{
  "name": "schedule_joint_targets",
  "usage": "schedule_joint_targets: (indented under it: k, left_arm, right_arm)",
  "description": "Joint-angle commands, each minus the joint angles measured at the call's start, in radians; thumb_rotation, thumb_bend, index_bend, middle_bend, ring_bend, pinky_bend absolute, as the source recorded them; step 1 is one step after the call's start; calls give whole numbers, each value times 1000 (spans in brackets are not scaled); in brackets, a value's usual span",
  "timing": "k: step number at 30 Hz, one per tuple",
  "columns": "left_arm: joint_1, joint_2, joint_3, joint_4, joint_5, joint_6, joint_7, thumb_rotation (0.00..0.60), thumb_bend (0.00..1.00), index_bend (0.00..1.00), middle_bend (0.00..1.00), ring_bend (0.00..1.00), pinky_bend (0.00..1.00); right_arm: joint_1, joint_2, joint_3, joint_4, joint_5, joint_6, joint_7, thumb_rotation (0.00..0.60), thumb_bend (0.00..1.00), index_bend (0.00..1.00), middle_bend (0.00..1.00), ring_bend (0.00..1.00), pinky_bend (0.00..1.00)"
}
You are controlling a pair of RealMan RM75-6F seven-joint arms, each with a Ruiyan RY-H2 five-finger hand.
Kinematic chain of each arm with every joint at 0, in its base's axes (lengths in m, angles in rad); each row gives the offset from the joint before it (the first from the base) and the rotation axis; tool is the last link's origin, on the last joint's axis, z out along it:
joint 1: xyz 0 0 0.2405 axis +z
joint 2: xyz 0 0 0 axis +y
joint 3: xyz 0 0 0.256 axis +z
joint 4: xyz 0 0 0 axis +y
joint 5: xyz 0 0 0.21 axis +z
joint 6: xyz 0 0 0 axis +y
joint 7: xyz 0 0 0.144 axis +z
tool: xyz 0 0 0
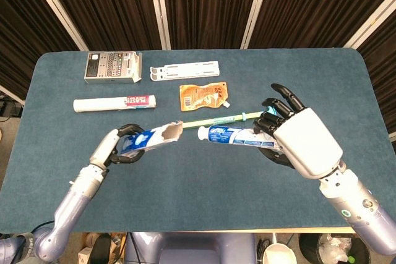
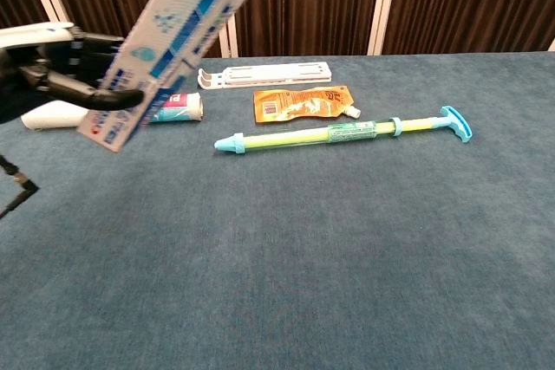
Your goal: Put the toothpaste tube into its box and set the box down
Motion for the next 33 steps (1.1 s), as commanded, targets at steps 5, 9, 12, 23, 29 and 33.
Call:
schedule_joint_targets:
  k: [5,9,12,23,29,33]
  left_arm:
    - [-26,-25,-4,-32,-6,2,48,600,364,371,347,167,241]
    - [-33,-26,-11,-48,-6,11,62,600,364,370,346,167,241]
    - [-36,-24,-17,-56,-16,17,72,600,364,370,346,167,241]
    - [-44,-18,-20,-62,-32,20,85,600,364,370,347,167,241]
    - [-60,-40,-19,-64,-35,20,106,600,364,370,346,167,241]
    - [-66,-47,-23,-68,-35,24,113,600,364,371,347,167,241]
  right_arm:
    - [13,-35,-3,2,25,-7,-18,600,482,688,639,299,124]
    - [13,-52,-12,7,21,-7,-17,600,482,688,639,299,124]
    - [14,-61,-15,7,15,-5,-14,600,483,688,639,299,124]
    - [14,-50,-12,-22,7,1,-5,600,492,688,639,299,124]
    - [23,-53,-10,-34,18,-7,-23,600,494,688,639,299,124]
    - [21,-58,-13,-34,22,-4,-23,600,496,688,639,300,124]
